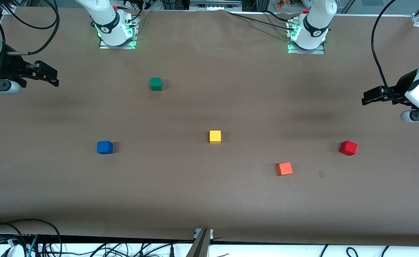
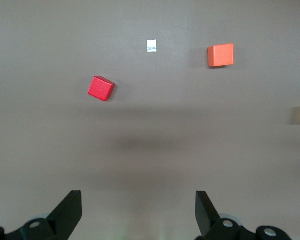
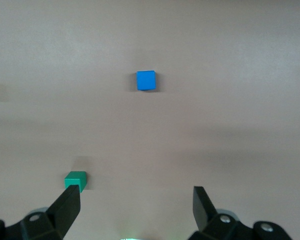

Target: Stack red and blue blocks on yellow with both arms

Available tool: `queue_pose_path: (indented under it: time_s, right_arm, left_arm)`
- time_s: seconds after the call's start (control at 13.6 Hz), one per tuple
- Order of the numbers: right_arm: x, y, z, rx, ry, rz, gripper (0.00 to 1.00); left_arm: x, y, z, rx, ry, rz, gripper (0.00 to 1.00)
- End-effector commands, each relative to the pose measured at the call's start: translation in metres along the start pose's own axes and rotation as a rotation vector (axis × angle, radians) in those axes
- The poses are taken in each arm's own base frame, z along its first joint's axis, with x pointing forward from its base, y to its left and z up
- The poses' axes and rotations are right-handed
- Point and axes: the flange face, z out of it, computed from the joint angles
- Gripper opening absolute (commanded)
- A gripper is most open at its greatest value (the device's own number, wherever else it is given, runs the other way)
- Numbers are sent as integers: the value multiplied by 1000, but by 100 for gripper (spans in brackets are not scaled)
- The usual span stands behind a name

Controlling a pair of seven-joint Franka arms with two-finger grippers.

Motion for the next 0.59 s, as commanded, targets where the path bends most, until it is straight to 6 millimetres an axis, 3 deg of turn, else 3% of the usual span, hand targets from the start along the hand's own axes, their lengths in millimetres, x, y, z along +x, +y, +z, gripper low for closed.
queue_pose_path:
  time_s: [0.0, 0.15, 0.51]
  right_arm:
    - [-2, 2, -6, -12, 2, -13, 100]
    - [-2, 3, -6, -12, 1, -8, 100]
    - [-2, 2, -6, -12, -1, -2, 100]
  left_arm:
    - [0, 0, -1, -9, 7, -7, 100]
    - [5, -2, -7, -11, 20, -10, 100]
    - [17, -6, 9, 5, -2, 79, 100]
